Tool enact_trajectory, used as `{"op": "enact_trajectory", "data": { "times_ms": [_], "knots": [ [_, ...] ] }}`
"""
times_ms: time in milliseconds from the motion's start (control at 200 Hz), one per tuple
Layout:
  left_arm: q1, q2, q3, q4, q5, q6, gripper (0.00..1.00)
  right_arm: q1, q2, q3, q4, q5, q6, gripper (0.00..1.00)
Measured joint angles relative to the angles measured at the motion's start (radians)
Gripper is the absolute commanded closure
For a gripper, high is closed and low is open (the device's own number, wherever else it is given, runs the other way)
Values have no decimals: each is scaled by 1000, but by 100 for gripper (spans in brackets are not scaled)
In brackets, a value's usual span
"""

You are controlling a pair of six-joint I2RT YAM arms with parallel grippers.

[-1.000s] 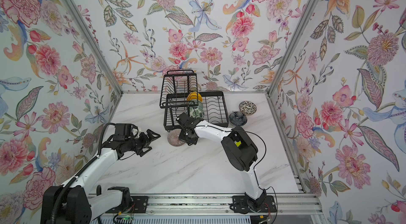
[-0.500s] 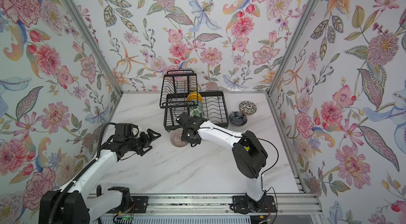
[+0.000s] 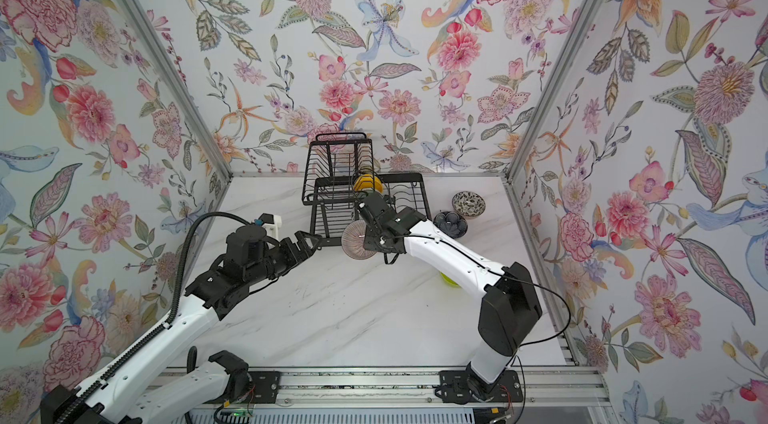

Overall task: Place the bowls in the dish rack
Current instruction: 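Lift the striped bowl with the right gripper while the left gripper grasps its rim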

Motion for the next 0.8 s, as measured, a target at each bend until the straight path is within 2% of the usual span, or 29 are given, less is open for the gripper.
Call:
{"op": "enact_trajectory", "data": {
  "times_ms": [135,370,580,796],
  "knots": [
    [-60,58,122,3,-61,10,2,-2,-69,38,1,33,-45,100],
    [-151,225,348,-58,-138,66,11,0,-154,48,17,94,-100,100],
    [-163,303,479,-91,-163,114,20,13,-164,93,36,143,-122,100],
    [-163,351,544,-129,-171,167,36,47,-141,193,58,168,-137,100]
  ]
}}
